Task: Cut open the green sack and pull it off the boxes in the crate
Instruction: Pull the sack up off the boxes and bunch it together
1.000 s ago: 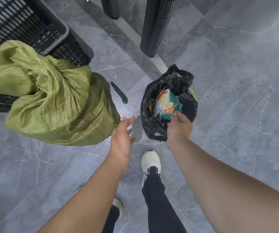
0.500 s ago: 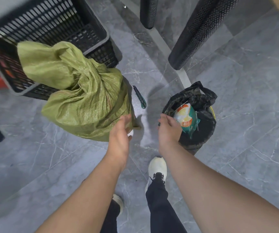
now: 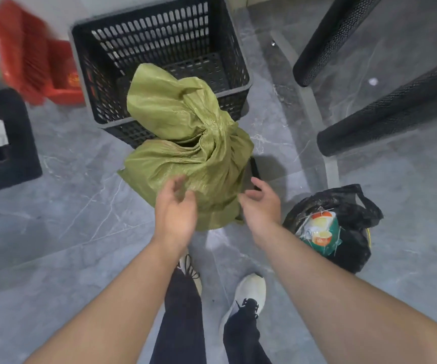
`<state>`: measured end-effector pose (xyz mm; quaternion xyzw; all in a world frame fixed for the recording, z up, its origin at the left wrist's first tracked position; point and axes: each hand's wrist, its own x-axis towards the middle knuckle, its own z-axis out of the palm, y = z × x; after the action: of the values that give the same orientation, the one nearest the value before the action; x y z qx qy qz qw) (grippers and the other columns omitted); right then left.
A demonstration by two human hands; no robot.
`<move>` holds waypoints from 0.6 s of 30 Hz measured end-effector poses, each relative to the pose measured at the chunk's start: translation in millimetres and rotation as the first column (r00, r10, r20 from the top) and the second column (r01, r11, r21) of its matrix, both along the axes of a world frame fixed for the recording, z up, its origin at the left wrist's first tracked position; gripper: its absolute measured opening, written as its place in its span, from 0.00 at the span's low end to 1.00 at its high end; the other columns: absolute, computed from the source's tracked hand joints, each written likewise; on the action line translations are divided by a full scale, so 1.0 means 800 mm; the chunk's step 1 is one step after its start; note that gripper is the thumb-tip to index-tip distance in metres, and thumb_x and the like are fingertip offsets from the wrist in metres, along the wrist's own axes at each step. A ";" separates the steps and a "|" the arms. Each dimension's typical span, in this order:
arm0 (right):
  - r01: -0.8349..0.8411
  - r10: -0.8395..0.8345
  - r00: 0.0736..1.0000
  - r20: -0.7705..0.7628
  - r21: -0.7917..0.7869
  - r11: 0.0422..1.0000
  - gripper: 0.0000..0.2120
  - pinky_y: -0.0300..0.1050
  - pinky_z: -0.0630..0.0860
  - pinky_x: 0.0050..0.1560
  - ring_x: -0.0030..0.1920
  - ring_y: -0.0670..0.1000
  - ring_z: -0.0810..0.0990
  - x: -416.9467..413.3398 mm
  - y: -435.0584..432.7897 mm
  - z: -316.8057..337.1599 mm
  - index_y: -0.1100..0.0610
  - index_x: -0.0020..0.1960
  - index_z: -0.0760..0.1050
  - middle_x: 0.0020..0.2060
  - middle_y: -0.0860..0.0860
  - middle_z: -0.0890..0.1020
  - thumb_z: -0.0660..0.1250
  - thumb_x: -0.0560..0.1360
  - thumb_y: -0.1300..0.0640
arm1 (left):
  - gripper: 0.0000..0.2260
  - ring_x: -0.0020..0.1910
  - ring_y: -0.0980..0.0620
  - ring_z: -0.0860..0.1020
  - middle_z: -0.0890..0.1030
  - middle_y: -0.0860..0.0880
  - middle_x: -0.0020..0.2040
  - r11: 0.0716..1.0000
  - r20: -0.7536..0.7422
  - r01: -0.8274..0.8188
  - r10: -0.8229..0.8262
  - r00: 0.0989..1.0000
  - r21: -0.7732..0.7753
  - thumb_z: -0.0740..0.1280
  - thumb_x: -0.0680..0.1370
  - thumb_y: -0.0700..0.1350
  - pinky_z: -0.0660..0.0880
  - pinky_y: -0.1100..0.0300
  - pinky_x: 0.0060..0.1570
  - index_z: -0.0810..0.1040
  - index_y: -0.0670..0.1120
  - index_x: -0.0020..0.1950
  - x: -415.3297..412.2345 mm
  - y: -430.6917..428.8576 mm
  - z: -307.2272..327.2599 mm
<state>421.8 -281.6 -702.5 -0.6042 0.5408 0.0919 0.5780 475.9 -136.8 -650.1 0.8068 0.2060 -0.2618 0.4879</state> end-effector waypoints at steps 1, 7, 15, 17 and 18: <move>-0.042 0.042 0.999 -0.021 0.009 0.999 0.32 0.43 0.76 0.51 0.51 0.48 0.81 0.005 0.002 -0.004 0.46 0.76 0.69 0.55 0.47 0.80 0.76 0.75 0.58 | 0.19 0.62 0.44 0.80 0.75 0.51 0.65 0.999 0.020 0.021 -0.022 1.000 0.043 0.62 0.80 0.36 0.77 0.43 0.66 0.77 0.49 0.70 0.009 0.005 -0.006; -0.076 0.090 0.990 -0.108 0.121 0.990 0.63 0.56 0.73 0.71 0.70 0.54 0.76 0.040 0.025 -0.030 0.45 0.83 0.51 0.74 0.53 0.72 0.86 0.59 0.42 | 0.31 0.63 0.48 0.75 0.68 0.48 0.65 0.969 0.046 0.114 -0.127 0.991 0.219 0.64 0.76 0.28 0.72 0.58 0.67 0.73 0.53 0.75 0.065 0.027 -0.030; 0.032 -0.030 0.999 -0.029 0.064 0.997 0.65 0.57 0.70 0.74 0.74 0.50 0.71 0.107 0.067 -0.047 0.44 0.83 0.52 0.77 0.45 0.69 0.86 0.55 0.41 | 0.45 0.77 0.36 0.62 0.48 0.48 0.85 0.743 -0.156 0.540 -0.525 0.837 0.396 0.74 0.75 0.40 0.67 0.47 0.70 0.52 0.62 0.84 0.126 0.050 -0.058; 0.026 -0.025 0.999 -0.021 0.032 0.999 0.63 0.56 0.73 0.72 0.71 0.50 0.75 0.121 0.079 -0.056 0.41 0.81 0.56 0.74 0.45 0.73 0.83 0.51 0.37 | 0.46 0.77 0.31 0.58 0.39 0.48 0.85 0.697 -0.227 0.575 -0.533 0.815 0.429 0.74 0.76 0.44 0.64 0.42 0.72 0.48 0.66 0.83 0.144 0.053 -0.064; 0.017 -0.015 0.999 -0.040 0.039 0.999 0.62 0.56 0.74 0.70 0.70 0.50 0.76 0.127 0.084 -0.060 0.40 0.79 0.58 0.73 0.44 0.75 0.81 0.50 0.35 | 0.47 0.78 0.30 0.55 0.36 0.47 0.84 0.675 -0.264 0.590 -0.530 0.805 0.444 0.75 0.76 0.46 0.61 0.39 0.74 0.46 0.68 0.82 0.153 0.055 -0.071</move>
<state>523.1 -214.6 -750.7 -0.5863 0.5550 0.1101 0.5797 598.3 -92.7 -706.9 0.9130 0.0370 -0.3805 0.1423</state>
